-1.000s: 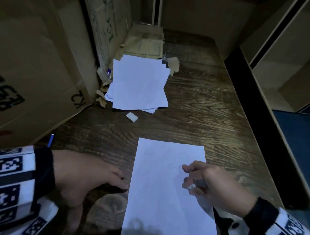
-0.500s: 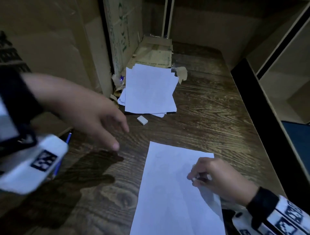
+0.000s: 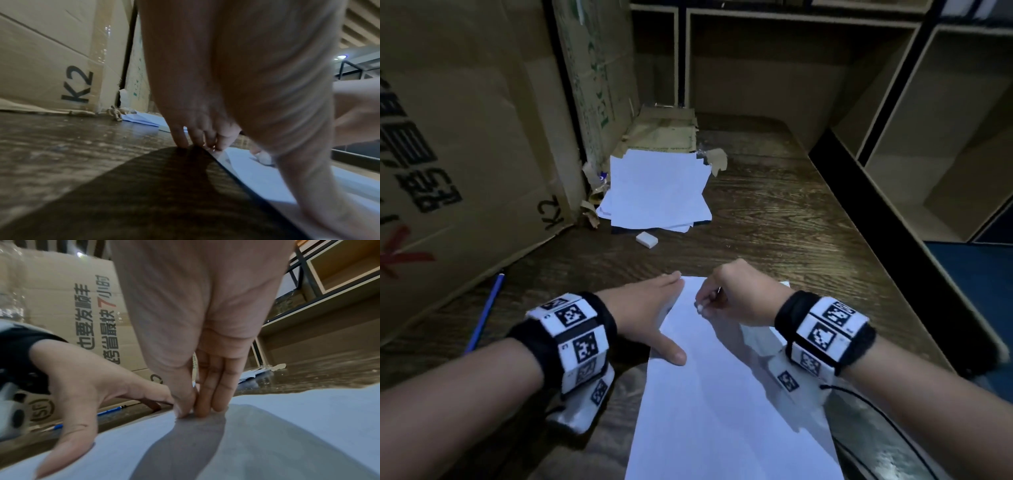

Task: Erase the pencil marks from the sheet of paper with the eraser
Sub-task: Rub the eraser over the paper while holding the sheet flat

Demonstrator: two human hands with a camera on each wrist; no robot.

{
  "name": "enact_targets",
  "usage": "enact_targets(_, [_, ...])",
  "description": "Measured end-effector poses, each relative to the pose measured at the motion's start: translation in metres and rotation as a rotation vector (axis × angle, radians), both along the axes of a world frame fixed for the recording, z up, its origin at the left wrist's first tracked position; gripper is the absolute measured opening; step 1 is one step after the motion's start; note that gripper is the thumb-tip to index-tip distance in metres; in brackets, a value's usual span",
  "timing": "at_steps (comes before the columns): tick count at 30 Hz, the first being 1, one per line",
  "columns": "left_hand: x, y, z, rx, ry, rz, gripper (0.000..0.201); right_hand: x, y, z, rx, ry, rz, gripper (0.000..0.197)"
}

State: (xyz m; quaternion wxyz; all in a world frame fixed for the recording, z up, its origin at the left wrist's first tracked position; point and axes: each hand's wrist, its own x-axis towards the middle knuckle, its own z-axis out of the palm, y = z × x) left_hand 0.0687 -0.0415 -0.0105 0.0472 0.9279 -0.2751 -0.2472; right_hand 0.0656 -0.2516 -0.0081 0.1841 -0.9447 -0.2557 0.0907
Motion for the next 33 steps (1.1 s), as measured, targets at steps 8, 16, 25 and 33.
enact_targets(8, [-0.003,0.007,-0.009,-0.051,0.021,0.097,0.139,0.018,0.023,0.005,0.015,0.004,-0.106,0.013])
enact_targets(16, [-0.001,0.007,-0.007,0.001,0.039,0.071,0.139,0.024,0.037,0.008,-0.024,-0.063,-0.098,0.016])
enact_targets(25, [-0.006,-0.001,0.004,0.079,0.024,0.057,0.135,0.015,0.04,0.01,-0.048,-0.054,-0.045,0.022])
enact_targets(33, [-0.006,0.001,0.002,0.057,0.039,0.079,0.136,0.006,0.041,0.006,-0.057,-0.049,-0.02,0.018])
